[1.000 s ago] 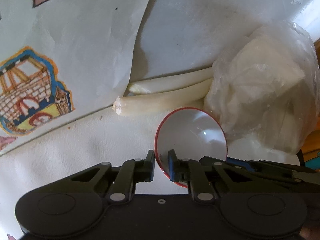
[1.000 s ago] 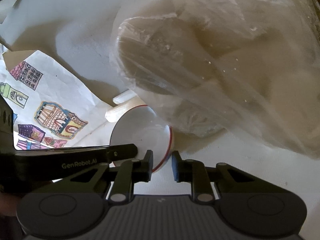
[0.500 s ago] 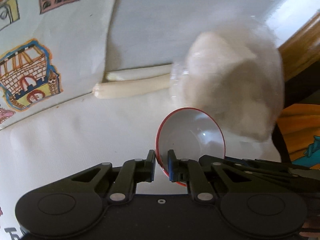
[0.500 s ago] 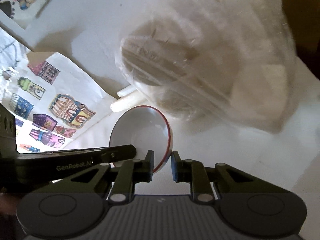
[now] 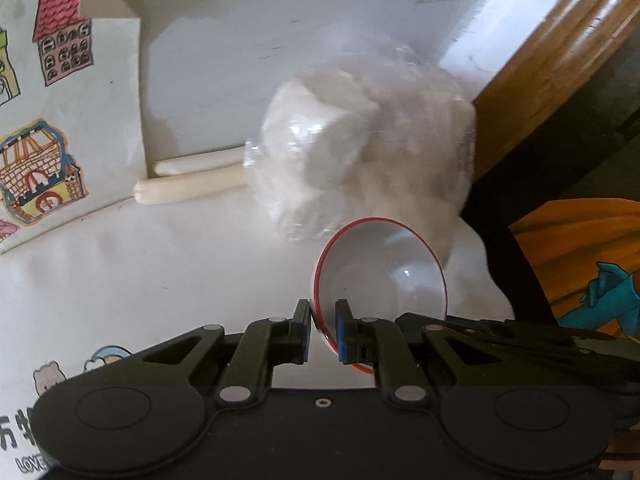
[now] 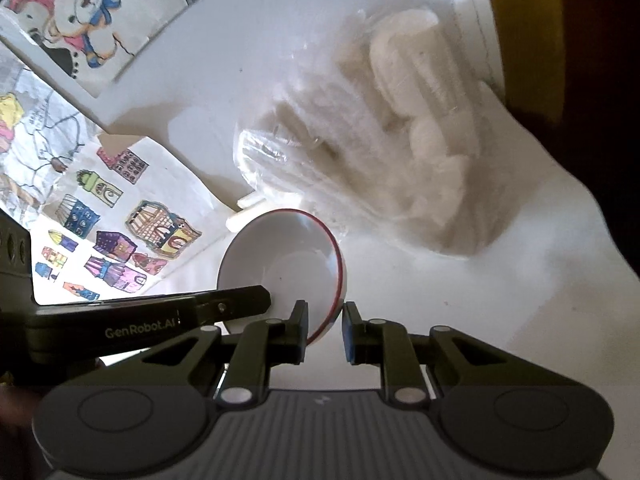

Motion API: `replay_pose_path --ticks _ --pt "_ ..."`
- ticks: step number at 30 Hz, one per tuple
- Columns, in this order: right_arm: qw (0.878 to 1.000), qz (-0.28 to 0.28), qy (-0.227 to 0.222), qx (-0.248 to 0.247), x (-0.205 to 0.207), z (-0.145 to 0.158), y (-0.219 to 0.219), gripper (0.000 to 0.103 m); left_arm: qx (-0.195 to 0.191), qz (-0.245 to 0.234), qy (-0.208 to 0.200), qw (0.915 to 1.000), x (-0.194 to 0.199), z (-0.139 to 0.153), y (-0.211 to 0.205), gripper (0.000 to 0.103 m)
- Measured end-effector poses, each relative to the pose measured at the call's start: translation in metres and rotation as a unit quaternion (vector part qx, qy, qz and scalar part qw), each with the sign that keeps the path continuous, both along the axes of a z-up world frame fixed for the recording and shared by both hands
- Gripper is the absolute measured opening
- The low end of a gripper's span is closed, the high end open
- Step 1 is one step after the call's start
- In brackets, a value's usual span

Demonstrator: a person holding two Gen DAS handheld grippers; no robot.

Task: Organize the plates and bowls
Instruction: 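Carry the second red-rimmed bowl with both tools over the small steel bowl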

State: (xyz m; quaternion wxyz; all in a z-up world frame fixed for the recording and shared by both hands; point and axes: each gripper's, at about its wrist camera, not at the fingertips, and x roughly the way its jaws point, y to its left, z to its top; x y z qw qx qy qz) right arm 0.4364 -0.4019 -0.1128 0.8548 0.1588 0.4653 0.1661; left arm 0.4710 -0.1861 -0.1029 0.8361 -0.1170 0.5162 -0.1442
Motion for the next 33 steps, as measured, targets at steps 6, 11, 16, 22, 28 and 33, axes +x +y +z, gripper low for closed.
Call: replay_pose_path --ticks 6,11,16,22,28,33 --pt "1.0 0.005 -0.009 0.0 -0.016 0.012 -0.019 0.02 -0.001 0.003 -0.007 1.0 -0.017 0.014 -0.023 0.013" --pt "1.0 0.017 -0.014 -0.004 -0.028 0.018 -0.038 0.02 -0.005 0.004 -0.007 1.0 -0.03 0.02 -0.045 0.013" --pt "1.0 0.024 -0.014 -0.007 -0.038 0.021 -0.058 0.02 -0.008 0.006 -0.006 0.9999 -0.04 0.024 -0.059 0.013" --pt "0.999 0.035 -0.013 -0.01 -0.046 0.024 -0.072 0.02 -0.008 0.009 -0.003 0.9999 -0.051 0.026 -0.076 0.013" --pt "0.999 0.049 -0.008 -0.011 -0.053 0.023 -0.084 0.02 -0.007 0.014 0.003 0.9999 -0.062 0.025 -0.086 0.013" --pt "0.998 0.063 0.0 -0.014 -0.059 0.019 -0.09 0.02 -0.007 0.019 0.01 0.9997 -0.072 0.022 -0.091 0.013"
